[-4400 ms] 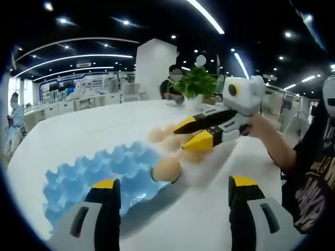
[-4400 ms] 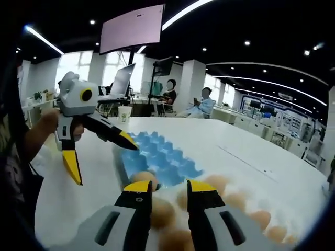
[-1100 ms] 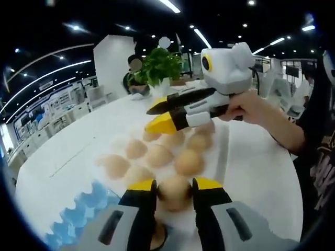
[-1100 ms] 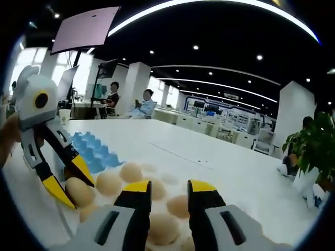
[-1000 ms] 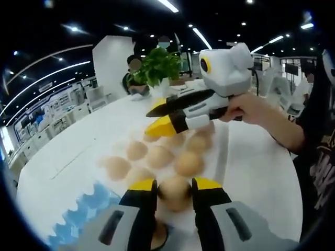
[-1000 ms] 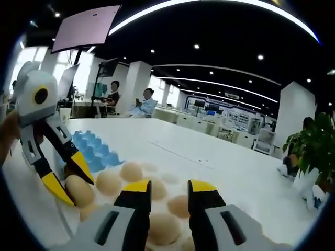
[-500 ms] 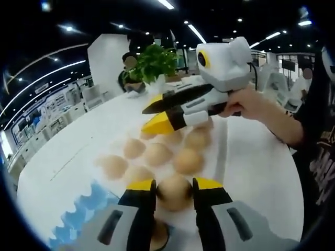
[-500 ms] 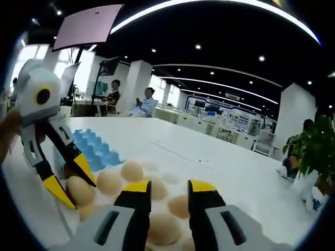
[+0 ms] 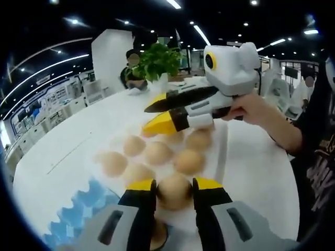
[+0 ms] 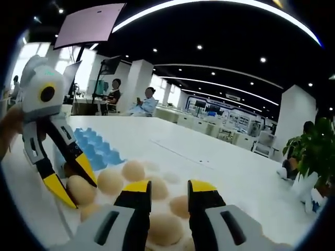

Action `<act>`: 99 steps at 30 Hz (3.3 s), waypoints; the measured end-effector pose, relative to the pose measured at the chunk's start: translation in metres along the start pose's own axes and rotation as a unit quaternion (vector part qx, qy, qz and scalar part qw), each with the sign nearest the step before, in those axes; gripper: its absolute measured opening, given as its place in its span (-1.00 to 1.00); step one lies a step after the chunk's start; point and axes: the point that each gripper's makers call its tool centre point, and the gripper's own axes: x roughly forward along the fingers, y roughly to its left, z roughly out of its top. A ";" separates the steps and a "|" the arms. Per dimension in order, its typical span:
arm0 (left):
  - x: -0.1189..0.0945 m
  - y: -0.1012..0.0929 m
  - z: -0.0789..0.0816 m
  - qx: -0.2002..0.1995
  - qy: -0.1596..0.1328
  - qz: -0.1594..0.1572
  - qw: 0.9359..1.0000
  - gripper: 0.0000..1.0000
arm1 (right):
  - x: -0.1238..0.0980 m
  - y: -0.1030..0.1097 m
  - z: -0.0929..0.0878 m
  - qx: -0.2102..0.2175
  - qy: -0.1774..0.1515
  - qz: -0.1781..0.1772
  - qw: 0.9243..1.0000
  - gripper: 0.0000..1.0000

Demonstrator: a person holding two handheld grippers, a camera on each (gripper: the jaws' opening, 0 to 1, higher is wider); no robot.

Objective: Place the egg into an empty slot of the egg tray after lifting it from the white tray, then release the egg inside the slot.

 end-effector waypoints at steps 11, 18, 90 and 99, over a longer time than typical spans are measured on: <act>-0.016 0.005 0.021 -0.009 -0.035 0.022 0.999 -0.46 | 0.004 0.006 -0.002 -0.013 0.005 0.005 1.000 -0.43; -0.020 0.011 0.019 -0.015 -0.041 0.027 0.999 -0.46 | 0.004 0.007 -0.004 -0.017 0.008 0.007 1.000 -0.43; -0.026 0.072 0.010 -0.112 -0.070 0.039 0.990 -0.35 | 0.002 0.050 0.019 0.059 -0.038 0.111 0.991 -0.15; -0.016 0.057 0.013 -0.063 -0.046 0.025 0.997 -0.18 | 0.003 0.039 0.014 0.086 -0.030 0.099 0.991 -0.13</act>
